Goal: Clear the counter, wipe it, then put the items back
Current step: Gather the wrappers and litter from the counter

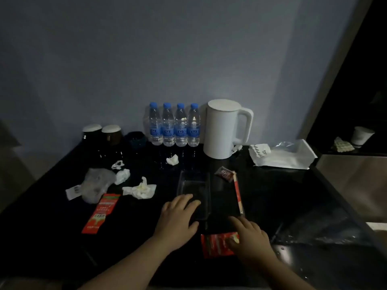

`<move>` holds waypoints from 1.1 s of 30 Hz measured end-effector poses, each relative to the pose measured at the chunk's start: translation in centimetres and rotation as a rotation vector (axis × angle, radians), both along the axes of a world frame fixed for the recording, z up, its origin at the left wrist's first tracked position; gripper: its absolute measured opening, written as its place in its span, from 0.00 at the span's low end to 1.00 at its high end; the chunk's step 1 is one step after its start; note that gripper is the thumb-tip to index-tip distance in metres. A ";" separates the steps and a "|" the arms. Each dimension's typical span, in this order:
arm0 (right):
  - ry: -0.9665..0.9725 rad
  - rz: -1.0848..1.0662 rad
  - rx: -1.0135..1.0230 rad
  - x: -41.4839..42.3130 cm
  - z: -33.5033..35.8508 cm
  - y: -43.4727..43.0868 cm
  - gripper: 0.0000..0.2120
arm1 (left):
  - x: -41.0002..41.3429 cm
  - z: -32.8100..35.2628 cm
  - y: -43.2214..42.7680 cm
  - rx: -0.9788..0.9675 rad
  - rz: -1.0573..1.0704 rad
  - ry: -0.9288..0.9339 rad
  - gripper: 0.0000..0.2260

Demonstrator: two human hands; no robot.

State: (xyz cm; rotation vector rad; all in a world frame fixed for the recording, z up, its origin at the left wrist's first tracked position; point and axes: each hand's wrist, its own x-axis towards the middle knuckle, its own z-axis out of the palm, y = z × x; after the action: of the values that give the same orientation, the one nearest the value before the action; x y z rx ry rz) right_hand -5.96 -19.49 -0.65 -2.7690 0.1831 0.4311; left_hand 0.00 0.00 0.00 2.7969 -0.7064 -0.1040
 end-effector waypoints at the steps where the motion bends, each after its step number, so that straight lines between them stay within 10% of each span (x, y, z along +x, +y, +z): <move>1: 0.041 0.014 0.016 0.9 -0.5 0.1 0.30 | 0.9 -0.4 0.0 0.000 -0.020 0.021 0.25; 16: 0.237 0.114 -0.017 3.7 -4.1 -1.8 0.32 | 1.6 -4.8 -3.0 -0.057 -0.028 0.174 0.13; 33: 0.118 0.121 -0.013 1.2 -4.7 -2.5 0.34 | -0.9 -7.1 -5.8 0.018 0.186 0.398 0.27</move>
State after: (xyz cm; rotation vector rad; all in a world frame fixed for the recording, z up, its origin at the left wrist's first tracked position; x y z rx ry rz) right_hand -4.79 -22.02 -5.37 -2.7786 0.0463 0.6273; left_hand -0.92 -5.83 -7.14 2.7161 -0.3495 -0.6124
